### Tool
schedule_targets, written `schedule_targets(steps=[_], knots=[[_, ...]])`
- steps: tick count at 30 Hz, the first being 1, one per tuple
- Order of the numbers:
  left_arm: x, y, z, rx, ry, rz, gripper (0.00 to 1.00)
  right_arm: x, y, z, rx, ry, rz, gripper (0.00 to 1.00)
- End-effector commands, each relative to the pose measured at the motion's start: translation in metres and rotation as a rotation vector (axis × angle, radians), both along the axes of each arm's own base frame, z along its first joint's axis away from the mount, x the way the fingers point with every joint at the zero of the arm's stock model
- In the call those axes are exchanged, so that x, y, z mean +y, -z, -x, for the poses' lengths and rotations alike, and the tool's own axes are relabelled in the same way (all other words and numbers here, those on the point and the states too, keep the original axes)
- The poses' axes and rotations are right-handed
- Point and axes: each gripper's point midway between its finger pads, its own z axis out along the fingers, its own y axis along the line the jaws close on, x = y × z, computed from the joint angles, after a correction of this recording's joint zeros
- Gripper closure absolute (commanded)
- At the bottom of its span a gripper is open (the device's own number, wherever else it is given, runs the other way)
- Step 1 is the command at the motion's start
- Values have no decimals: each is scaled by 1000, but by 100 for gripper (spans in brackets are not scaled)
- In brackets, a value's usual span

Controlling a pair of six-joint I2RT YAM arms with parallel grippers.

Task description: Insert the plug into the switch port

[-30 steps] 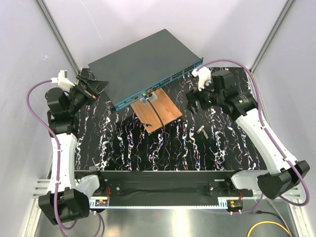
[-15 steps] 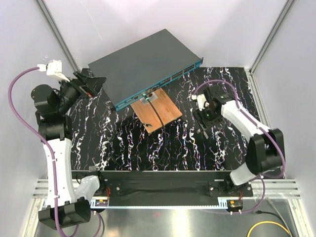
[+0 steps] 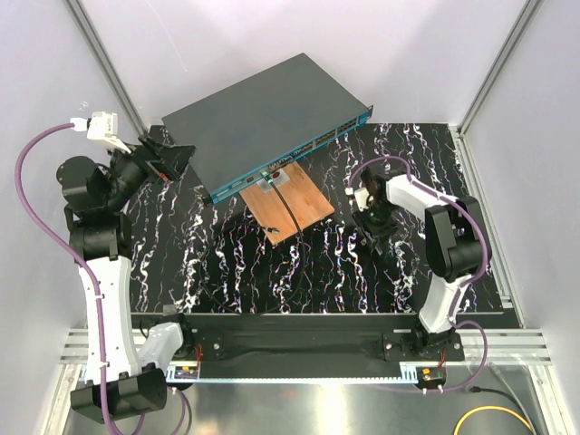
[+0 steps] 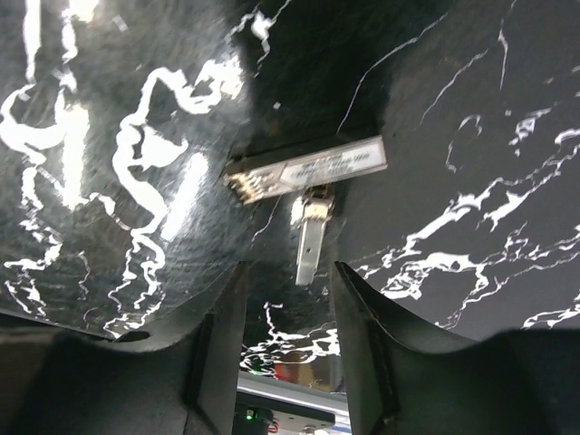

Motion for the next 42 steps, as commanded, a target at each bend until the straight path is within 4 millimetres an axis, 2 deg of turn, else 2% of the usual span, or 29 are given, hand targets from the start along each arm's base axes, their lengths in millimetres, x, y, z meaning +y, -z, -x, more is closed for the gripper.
schedule_targets(steps=[1, 6, 12, 15, 16, 17, 20, 23, 26, 27, 29, 30, 32, 33, 35, 36, 37, 38, 39, 40, 41, 42], knots=[[-4, -28, 10, -109, 17, -44, 1, -4, -4, -21, -40, 22, 28, 52], [-6, -28, 10, -110, 25, -45, 1, -4, 9, -30, -29, 27, 44, 54], [-7, -25, 9, -105, 31, -46, 1, 0, 11, -45, -37, 44, 38, 61], [-7, -25, 9, -107, 32, -46, 1, 1, 11, -47, -34, 47, 32, 70], [-8, -25, 9, -110, 37, -47, 1, 2, 11, -46, -32, 47, 31, 75], [-10, -25, 9, -110, 41, -47, 1, 0, 9, -47, -34, 51, 29, 85], [-16, -23, 11, -113, 66, -56, 1, -3, -1, -43, -31, 68, 5, 100], [-23, -26, 12, -124, 91, -69, 1, -9, -26, -44, -63, 110, -50, 100], [-36, -31, 16, -149, 135, -90, 1, -10, -69, -54, -143, 187, -184, 100], [-39, -35, 16, -165, 140, -109, 1, -3, -99, -61, -216, 190, -264, 100], [-54, -36, 19, -171, 184, -124, 1, -2, -133, -67, -289, 240, -359, 100], [-58, -38, 17, -173, 191, -133, 1, 9, -168, -70, -369, 227, -451, 100], [-75, -39, 20, -164, 250, -124, 1, 22, -206, -70, -427, 253, -564, 100], [-83, -46, 23, -160, 278, -99, 1, 31, -237, -70, -487, 236, -643, 100], [-105, -48, 28, -143, 357, -66, 1, 40, -267, -69, -513, 295, -729, 100], [-114, -50, 31, -139, 381, -51, 1, 47, -292, -68, -553, 285, -790, 100], [-131, -52, 37, -144, 427, -45, 1, 51, -305, -67, -564, 291, -830, 100], [-140, -51, 39, -149, 449, -52, 1, 58, -330, -65, -593, 300, -903, 100], [-148, -51, 41, -147, 458, -55, 1, 68, -346, -57, -580, 268, -986, 100], [-164, -50, 49, -148, 512, -56, 1, 73, -360, -51, -587, 250, -1043, 100], [-172, -45, 49, -133, 536, -56, 1, 80, -374, -45, -557, 284, -1120, 100], [-179, -41, 51, -101, 564, -34, 1, 86, -396, -39, -617, 219, -1206, 100]])
